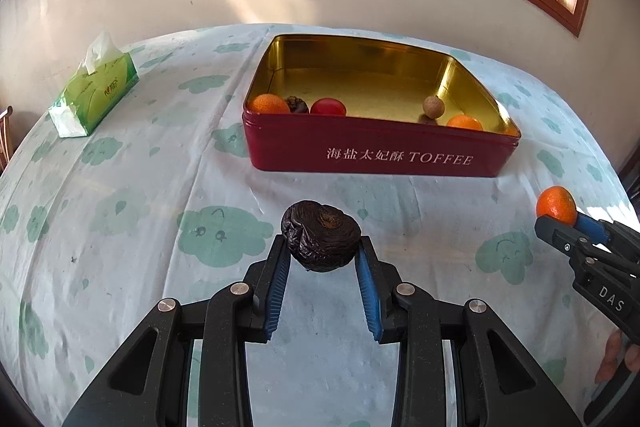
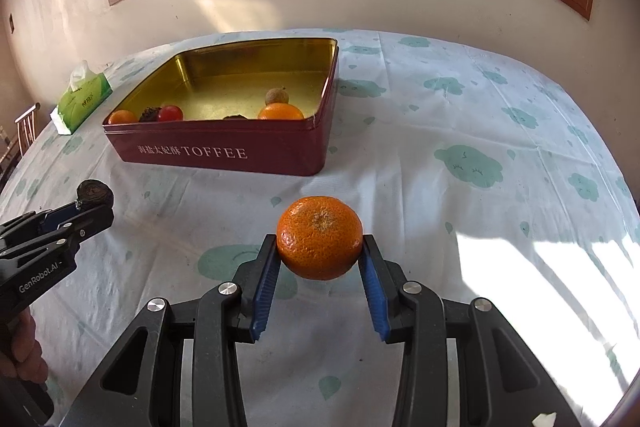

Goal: Organize fruits
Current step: 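Carry the orange and date into the tin and open both tools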

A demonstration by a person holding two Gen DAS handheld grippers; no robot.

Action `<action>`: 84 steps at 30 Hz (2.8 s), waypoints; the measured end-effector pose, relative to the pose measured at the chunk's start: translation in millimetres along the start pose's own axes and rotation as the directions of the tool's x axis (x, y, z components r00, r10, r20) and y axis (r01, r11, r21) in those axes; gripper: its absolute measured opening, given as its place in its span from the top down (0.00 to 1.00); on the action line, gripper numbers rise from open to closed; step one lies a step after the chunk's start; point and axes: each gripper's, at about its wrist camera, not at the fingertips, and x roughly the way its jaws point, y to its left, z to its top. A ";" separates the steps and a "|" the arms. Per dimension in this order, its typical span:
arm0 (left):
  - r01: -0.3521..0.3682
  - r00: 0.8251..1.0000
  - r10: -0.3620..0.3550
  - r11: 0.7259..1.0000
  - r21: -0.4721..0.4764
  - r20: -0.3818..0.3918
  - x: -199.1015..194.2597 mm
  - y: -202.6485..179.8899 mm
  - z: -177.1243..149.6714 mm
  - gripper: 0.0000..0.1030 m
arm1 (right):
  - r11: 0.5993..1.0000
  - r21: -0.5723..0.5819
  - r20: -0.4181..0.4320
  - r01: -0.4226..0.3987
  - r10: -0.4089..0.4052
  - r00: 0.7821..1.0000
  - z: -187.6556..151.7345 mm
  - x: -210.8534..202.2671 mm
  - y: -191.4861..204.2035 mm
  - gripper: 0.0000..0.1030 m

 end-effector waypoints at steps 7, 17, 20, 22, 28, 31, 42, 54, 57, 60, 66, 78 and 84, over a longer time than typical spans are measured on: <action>0.017 0.997 -0.017 1.000 0.008 0.076 -18.1 2.7 36.6 0.66 | 0.999 -0.037 0.061 -0.022 0.024 0.998 28.9 -13.4 14.3 0.64; 0.012 0.993 -0.018 0.999 0.044 0.121 -2.9 2.2 98.6 0.66 | 0.996 -0.083 0.073 -0.045 0.051 0.996 76.5 4.0 29.9 0.64; -0.001 0.995 -0.004 0.999 0.052 0.100 14.1 1.3 105.9 0.66 | 0.995 -0.085 0.051 -0.052 0.057 0.997 85.6 19.0 31.8 0.64; -0.013 0.996 0.007 0.998 0.062 0.085 25.4 0.9 107.8 0.66 | 0.995 -0.087 0.039 -0.054 0.058 0.998 89.2 28.9 33.2 0.64; -0.014 0.999 0.010 0.997 0.078 0.048 48.7 -1.2 108.2 0.66 | 0.992 -0.113 0.010 -0.062 0.063 0.998 93.6 51.3 43.0 0.64; -0.021 0.999 0.018 0.996 0.082 0.040 55.2 -2.5 107.7 0.66 | 0.991 -0.113 0.001 -0.070 0.071 0.997 94.9 58.7 44.8 0.64; -0.054 0.999 0.054 0.994 0.097 0.001 69.4 -5.1 102.1 0.66 | 0.991 -0.120 -0.007 -0.056 0.056 0.998 93.0 67.6 49.1 0.63; -0.072 0.997 0.073 0.991 0.116 -0.006 74.0 -9.3 100.8 0.66 | 0.992 -0.124 -0.012 -0.036 0.035 0.999 94.0 68.6 54.1 0.62; -0.068 0.998 0.070 0.991 0.115 -0.009 74.1 -8.3 100.8 0.66 | 0.993 -0.114 -0.015 -0.039 0.037 0.999 93.0 67.6 52.4 0.62; -0.068 0.998 0.070 0.991 0.115 -0.010 73.2 -7.4 100.2 0.66 | 0.993 -0.109 -0.020 -0.034 0.032 0.999 92.0 66.2 52.8 0.62; -0.071 0.997 0.072 0.991 0.112 -0.007 68.6 -6.0 94.9 0.66 | 0.994 -0.099 -0.022 -0.043 0.041 0.999 88.5 62.1 50.6 0.62; -0.056 0.998 0.058 0.993 0.105 -0.011 63.2 -6.1 95.3 0.60 | 0.996 -0.087 -0.030 -0.032 0.029 0.999 89.9 58.9 47.8 0.37; -0.043 0.999 0.043 0.994 0.101 0.000 45.9 -11.7 92.4 0.46 | 0.996 -0.090 -0.014 -0.021 0.020 1.000 88.8 48.5 46.6 0.33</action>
